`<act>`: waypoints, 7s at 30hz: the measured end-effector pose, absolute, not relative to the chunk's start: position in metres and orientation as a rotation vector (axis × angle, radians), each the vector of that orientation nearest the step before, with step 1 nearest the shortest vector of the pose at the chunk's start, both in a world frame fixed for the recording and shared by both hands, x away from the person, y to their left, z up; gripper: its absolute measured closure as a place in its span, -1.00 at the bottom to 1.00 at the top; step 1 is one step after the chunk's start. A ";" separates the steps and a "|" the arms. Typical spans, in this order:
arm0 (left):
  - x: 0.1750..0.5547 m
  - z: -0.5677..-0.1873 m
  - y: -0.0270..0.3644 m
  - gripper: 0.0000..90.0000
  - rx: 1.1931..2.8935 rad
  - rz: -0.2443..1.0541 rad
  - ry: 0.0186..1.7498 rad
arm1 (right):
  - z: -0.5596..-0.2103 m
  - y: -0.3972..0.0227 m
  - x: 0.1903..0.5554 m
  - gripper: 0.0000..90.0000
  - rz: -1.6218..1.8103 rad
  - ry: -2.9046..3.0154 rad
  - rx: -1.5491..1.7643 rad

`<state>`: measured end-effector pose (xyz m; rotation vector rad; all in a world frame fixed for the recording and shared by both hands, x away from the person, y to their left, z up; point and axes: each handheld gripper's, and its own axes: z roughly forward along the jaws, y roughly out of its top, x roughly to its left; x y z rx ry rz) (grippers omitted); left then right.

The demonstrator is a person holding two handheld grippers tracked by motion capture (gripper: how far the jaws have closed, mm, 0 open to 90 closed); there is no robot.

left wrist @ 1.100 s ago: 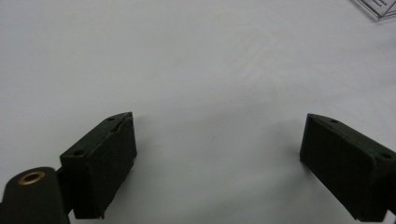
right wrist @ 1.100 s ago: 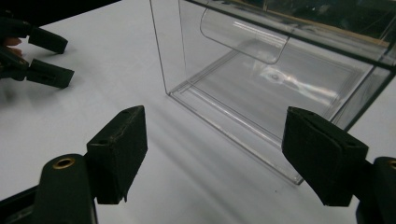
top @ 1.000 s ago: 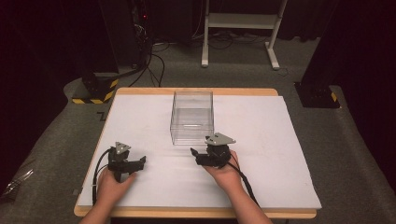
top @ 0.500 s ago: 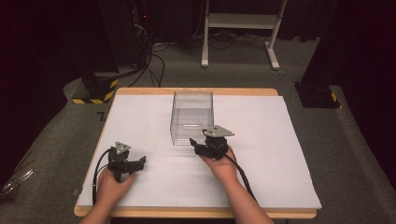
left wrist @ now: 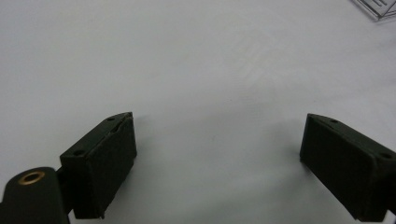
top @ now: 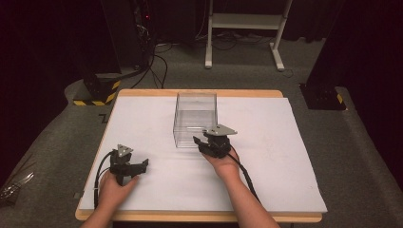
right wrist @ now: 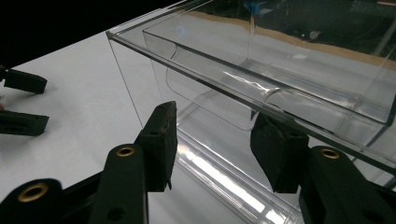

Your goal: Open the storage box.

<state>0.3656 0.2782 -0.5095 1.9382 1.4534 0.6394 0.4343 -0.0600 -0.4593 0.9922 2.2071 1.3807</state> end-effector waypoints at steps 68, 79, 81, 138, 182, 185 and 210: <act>0.366 -0.509 0.278 -0.76 1.939 0.640 1.453 | -0.467 -0.083 0.416 0.72 1.540 2.265 0.878; 0.366 -0.509 0.278 -0.76 1.939 0.641 1.453 | -0.468 -0.091 0.410 0.84 1.552 2.274 0.851; 0.366 -0.509 0.278 -0.75 1.939 0.640 1.453 | -0.468 -0.092 0.408 0.85 1.557 2.277 0.844; 0.366 -0.510 0.278 -0.76 1.939 0.640 1.453 | -0.475 -0.111 0.320 0.91 1.630 2.363 0.684; 0.366 -0.510 0.278 -0.76 1.938 0.639 1.454 | -0.460 -0.125 0.307 0.77 1.665 2.283 0.617; 0.366 -0.509 0.278 -0.76 1.938 0.639 1.454 | -0.458 -0.125 0.307 0.76 1.676 2.270 0.611; 0.365 -0.509 0.278 -0.76 1.939 0.639 1.452 | -0.457 -0.177 0.332 0.33 1.476 2.030 0.871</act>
